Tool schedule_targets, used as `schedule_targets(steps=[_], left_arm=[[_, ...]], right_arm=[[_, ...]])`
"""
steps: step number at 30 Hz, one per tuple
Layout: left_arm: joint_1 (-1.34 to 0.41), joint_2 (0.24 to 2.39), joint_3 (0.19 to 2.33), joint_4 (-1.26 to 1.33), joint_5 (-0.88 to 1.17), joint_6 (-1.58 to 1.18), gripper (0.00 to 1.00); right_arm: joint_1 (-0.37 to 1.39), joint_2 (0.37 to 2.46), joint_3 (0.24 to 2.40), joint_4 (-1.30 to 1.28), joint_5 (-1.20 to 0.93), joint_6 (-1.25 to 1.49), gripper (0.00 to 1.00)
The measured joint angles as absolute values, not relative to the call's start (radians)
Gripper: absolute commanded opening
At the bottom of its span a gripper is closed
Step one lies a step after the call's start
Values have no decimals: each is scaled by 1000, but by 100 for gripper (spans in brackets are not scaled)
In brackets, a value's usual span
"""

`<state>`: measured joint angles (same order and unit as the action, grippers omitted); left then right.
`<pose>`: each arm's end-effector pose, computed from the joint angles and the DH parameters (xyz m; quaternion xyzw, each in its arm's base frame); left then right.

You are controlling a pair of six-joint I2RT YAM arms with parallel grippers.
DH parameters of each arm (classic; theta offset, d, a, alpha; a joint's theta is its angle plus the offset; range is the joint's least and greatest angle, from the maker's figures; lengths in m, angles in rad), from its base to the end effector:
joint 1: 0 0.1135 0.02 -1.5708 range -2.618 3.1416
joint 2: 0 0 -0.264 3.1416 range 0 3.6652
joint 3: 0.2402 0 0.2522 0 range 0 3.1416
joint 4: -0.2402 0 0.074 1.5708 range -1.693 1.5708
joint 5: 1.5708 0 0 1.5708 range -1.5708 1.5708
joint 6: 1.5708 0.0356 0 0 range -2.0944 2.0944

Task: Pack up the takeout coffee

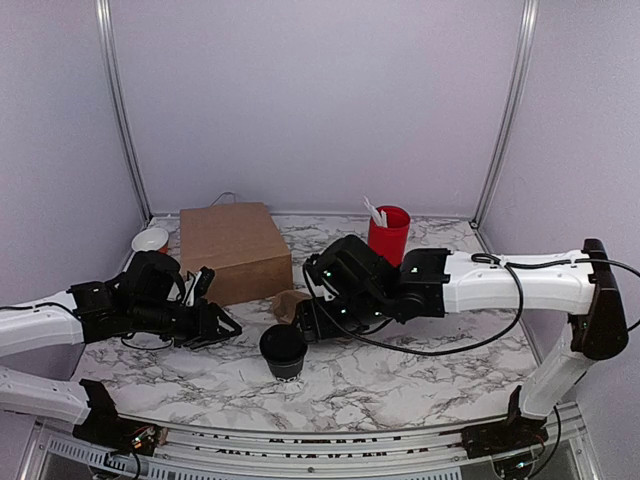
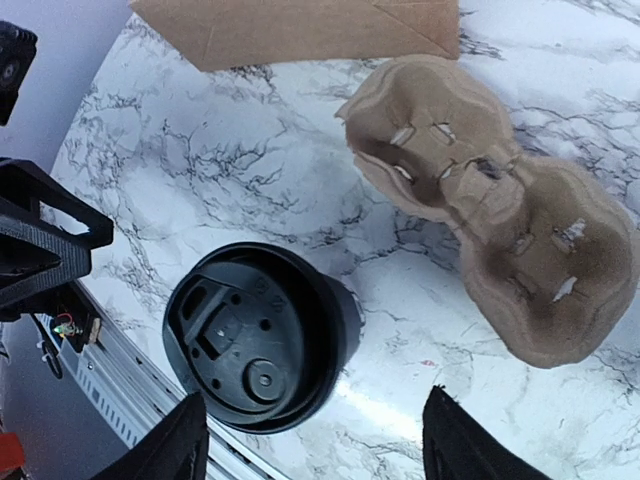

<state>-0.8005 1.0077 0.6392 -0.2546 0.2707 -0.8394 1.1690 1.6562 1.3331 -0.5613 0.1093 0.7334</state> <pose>0.1444 -0.1625 0.2413 0.0444 0.8827 -0.4125 0.2207 0.1456 0.3327 0.2710 -0.1852 0.9220 0.2437 0.2370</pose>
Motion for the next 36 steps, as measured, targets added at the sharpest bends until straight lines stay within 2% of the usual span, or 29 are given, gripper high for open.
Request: schedule_targets(steps=[5,11,21,29,36], left_arm=[[-818,1064,640,-213,273,-851,38],[-834,1145,658,-187,275,-852,36],[-846,1184,678,-165,285,-849,34],[-865,1209,682,-150,288,-850,33],[-873,1219,683,-128,288,-852,32]], right_arm=[[1093,1504,1107,-420,38,770,55],[1084,1461,974,-270,-39,831,45],[1084,1489,911,-83,-123,906,39],[1084,1500,898,-34,-133,934,30],[1084,1512,878,-30,-138,944,29]])
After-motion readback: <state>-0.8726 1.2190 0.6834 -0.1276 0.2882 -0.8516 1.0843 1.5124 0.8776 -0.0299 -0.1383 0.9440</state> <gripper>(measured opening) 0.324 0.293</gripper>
